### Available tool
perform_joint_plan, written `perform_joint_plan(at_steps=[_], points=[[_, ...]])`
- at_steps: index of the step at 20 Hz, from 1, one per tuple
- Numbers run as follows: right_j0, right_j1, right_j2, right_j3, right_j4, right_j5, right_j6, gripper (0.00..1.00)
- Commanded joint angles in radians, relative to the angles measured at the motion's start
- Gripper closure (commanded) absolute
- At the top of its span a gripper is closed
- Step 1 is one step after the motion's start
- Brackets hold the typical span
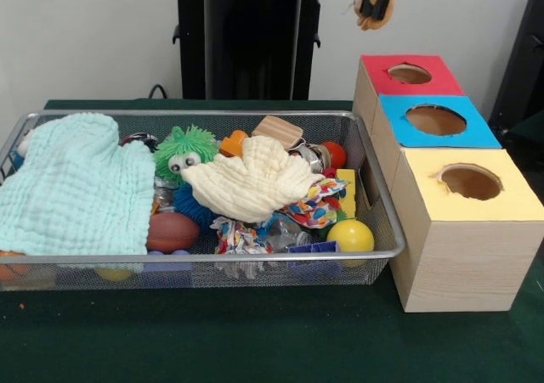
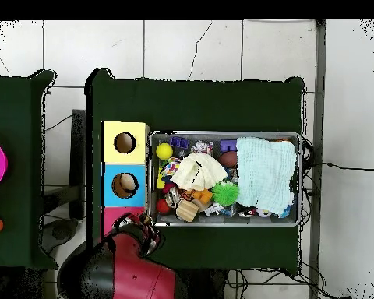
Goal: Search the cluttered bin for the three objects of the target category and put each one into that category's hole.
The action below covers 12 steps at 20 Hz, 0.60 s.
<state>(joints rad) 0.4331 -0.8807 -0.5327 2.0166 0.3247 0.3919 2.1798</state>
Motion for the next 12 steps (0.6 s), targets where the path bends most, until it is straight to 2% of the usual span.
perform_joint_plan(at_steps=[1,12], points=[[0.03,0.016,0.003,-0.011,-0.013,0.076,0.2,1.0],[0.104,0.139,0.013,-0.011,0.056,-0.047,0.299,1.0]])
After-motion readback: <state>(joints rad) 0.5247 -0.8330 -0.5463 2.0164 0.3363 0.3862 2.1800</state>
